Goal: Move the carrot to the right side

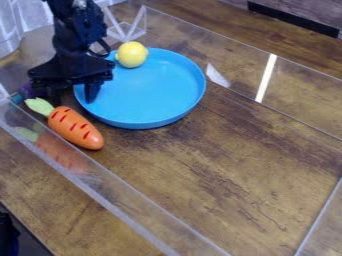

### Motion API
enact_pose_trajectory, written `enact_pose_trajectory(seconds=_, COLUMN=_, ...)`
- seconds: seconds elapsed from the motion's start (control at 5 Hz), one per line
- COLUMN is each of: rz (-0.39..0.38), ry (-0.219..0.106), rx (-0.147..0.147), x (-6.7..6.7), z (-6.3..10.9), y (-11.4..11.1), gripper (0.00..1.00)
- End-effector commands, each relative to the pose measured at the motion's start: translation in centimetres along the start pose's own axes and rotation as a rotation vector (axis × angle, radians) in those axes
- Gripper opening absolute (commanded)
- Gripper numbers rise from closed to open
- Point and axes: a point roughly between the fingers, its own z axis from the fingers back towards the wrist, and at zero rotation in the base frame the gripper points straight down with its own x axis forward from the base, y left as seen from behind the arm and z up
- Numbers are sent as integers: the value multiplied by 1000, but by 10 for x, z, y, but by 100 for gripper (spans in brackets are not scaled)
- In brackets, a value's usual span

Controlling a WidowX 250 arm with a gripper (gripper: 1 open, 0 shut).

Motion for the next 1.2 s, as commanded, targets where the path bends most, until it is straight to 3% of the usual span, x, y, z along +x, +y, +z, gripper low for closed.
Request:
enact_pose_trajectory(seconds=0.0, rz=-3, ry=-46, rx=-30, x=9, z=13, y=-6, gripper=0)
enact_pose_trajectory(seconds=1.0, rz=9, ry=-107, rx=-24, x=26, z=39, y=4, gripper=0)
